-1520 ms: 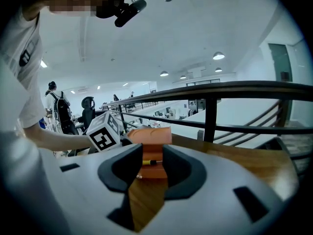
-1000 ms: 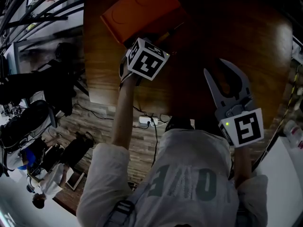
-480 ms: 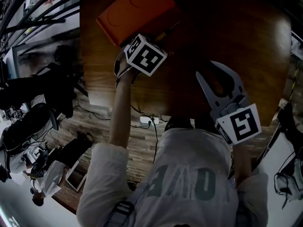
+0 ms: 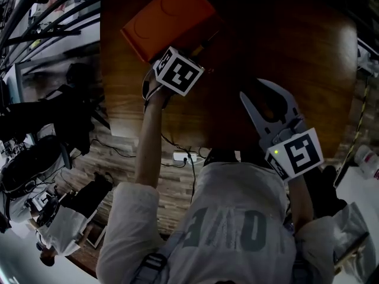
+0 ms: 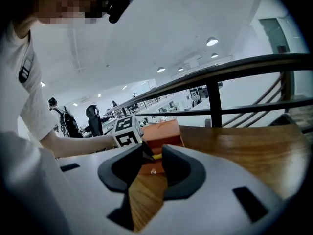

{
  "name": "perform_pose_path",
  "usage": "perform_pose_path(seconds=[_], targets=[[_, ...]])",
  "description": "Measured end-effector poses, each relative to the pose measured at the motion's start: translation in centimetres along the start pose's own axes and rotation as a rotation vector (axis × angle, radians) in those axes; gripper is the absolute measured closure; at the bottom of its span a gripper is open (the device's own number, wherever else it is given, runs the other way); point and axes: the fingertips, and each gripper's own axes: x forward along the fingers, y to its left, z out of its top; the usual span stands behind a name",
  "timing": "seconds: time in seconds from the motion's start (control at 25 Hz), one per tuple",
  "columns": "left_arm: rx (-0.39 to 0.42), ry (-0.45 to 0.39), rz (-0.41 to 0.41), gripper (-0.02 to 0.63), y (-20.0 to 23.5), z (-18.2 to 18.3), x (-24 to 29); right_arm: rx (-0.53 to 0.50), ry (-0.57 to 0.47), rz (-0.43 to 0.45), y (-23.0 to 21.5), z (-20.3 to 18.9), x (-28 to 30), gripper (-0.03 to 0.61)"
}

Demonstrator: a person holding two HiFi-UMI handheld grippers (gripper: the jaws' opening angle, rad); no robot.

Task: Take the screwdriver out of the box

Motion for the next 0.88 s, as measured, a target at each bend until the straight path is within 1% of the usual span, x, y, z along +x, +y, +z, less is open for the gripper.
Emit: perform_pose_path(seconds=[0.12, 0.2, 0.32, 0.4, 0.64, 0.76, 0.88], targets=[[-0.012, -0.022, 0.031, 0.532, 0.0, -0.3, -1.5, -0.015, -0.027, -0.03, -0.3, 1.1, -0.3, 0.459], [-0.044, -0.076, 0.062, 0.532, 0.0, 0.6, -3.5, -0.031, -0.056, -0.049, -0.7, 2.3, -0.9, 0.459], [-0.11, -0.193, 0.103, 0.532, -0.4, 2.8, -7.0, -0.075, -0.095, -0.082, -1.1, 4.0, -1.9, 0.459], [-0.134, -0.259, 0.131, 0.532, -0.7, 4.1, -9.6, -0.108, -0.125, -0.107, -0.9, 5.4, -2.5, 0.459], [-0.131, -0.456, 0.23, 0.532, -1.8, 7.8, -17.7, -0.211, -0.242, -0.154, 0.7, 10.6, -4.6, 0.459], [-0.134, -0.595, 0.297, 0.532, -2.9, 9.4, -22.3, -0.26, -0.312, -0.188, 1.6, 13.1, -6.1, 0.459], [-0.134, -0.732, 0.381, 0.532, -4.3, 10.6, -26.9, -0.31, -0.388, -0.196, 2.9, 15.3, -7.6, 0.46]])
